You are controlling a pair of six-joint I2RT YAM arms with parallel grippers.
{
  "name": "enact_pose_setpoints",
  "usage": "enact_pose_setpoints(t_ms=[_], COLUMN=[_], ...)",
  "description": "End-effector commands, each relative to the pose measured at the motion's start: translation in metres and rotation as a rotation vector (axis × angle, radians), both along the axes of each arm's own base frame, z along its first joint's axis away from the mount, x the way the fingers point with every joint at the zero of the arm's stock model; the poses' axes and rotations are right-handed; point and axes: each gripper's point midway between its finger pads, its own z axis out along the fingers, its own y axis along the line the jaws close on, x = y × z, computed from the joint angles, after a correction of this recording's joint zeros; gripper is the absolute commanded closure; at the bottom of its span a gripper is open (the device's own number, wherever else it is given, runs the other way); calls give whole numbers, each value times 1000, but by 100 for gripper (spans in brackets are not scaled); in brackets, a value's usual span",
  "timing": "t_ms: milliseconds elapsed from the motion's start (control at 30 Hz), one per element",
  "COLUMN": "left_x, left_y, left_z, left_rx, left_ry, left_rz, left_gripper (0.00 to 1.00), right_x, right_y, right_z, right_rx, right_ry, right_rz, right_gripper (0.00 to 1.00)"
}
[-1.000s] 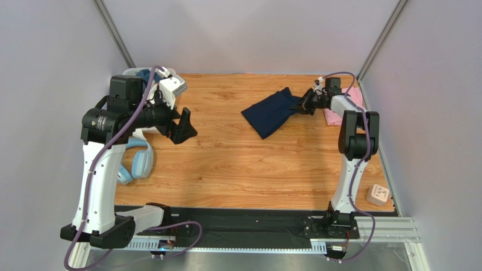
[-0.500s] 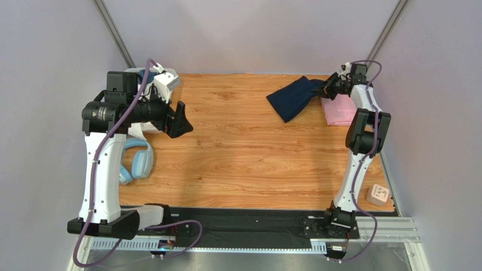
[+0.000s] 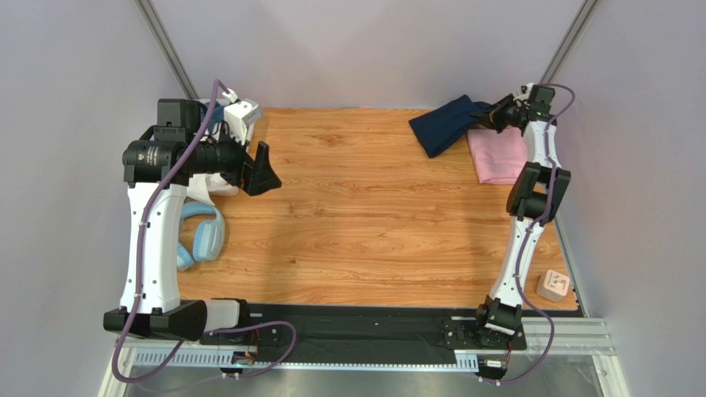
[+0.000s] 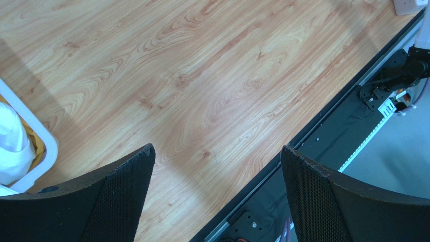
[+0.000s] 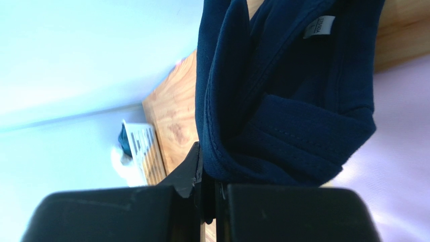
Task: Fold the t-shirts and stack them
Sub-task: Put the neatly folded tshirt into the corner of the board with the right arm
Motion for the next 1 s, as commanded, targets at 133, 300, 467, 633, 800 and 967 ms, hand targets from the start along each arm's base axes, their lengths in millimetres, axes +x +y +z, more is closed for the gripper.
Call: enact_pose_setpoints(t_ms=[133,300,467,633,800,967], left_x=[3,6,7,9,10,8], left_y=[1,-3,-4,-6,-9,-10], left_z=[1,1,-1,-2,-4,-2], left_rx=[-16,-41,-53,-66,-85,-89], left_ry=[5,16,31,42,52,48], left_rz=[-16,-19,-20,-21,-25,-30], left_gripper=[0,0,0,0,0,0], right_x=[-4,-13,-17,-22,-32,-53], right_y=[-100,-139,-151,-160,-162,-173], right_z=[33,49,52,65,90,131], right_rx=[-86,-111,-117,-175,-235,-369], right_ry=[-61,-87,-87,-100,-111,-126], right_rz=[-232,-298,-314,-337,-368,-433], right_gripper=[100,100,100,100,100,100])
